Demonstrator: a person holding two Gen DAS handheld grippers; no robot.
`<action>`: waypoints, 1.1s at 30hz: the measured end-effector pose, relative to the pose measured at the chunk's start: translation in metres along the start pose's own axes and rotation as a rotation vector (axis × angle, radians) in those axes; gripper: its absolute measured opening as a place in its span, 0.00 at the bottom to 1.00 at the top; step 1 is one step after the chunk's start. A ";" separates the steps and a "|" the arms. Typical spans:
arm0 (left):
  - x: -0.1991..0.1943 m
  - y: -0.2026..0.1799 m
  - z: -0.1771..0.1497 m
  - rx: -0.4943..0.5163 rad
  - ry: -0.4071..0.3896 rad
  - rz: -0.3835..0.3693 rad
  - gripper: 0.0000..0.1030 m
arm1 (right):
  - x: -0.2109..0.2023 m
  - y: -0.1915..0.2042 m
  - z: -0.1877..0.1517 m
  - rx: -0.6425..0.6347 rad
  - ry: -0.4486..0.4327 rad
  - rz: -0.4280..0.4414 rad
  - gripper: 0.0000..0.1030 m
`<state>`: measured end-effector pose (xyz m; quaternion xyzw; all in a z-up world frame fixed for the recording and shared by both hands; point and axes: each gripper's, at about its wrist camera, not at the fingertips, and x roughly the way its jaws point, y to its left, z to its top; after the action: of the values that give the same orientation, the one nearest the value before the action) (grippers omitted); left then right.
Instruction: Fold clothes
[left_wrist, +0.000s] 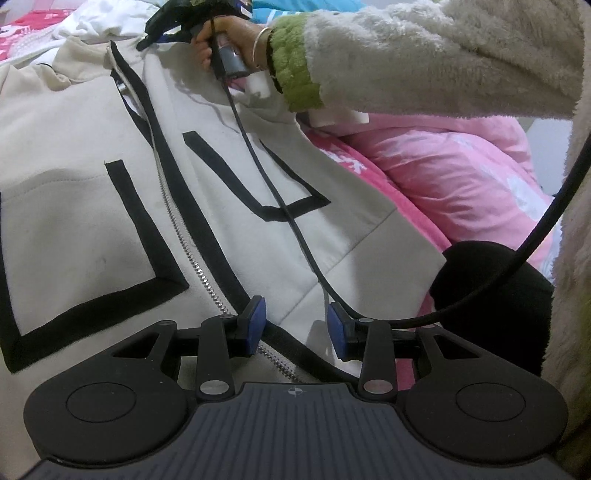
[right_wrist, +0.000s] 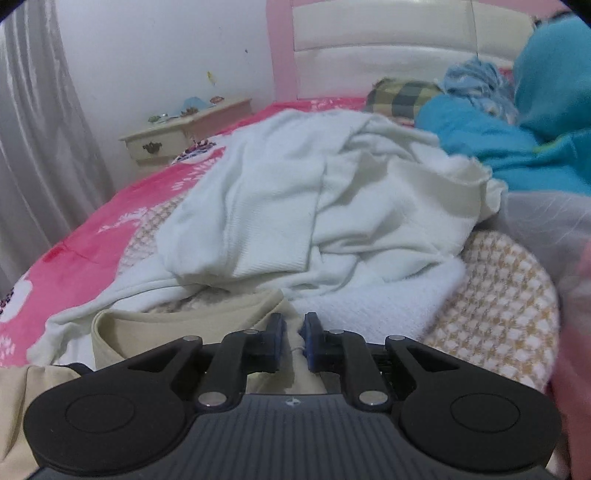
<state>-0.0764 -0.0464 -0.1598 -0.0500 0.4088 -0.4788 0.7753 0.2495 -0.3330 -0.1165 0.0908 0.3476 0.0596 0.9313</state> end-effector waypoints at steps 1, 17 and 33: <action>0.000 0.000 0.000 -0.002 0.001 -0.002 0.35 | -0.007 -0.004 0.004 0.029 -0.016 0.006 0.21; 0.000 0.001 0.002 -0.019 0.008 0.001 0.36 | -0.027 0.151 -0.048 -0.765 0.119 -0.070 0.33; -0.006 0.001 -0.003 -0.010 -0.015 0.005 0.36 | -0.056 0.096 -0.005 -0.175 -0.037 0.146 0.16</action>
<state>-0.0793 -0.0401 -0.1589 -0.0566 0.4054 -0.4744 0.7793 0.1998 -0.2487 -0.0641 0.0355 0.3164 0.1558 0.9351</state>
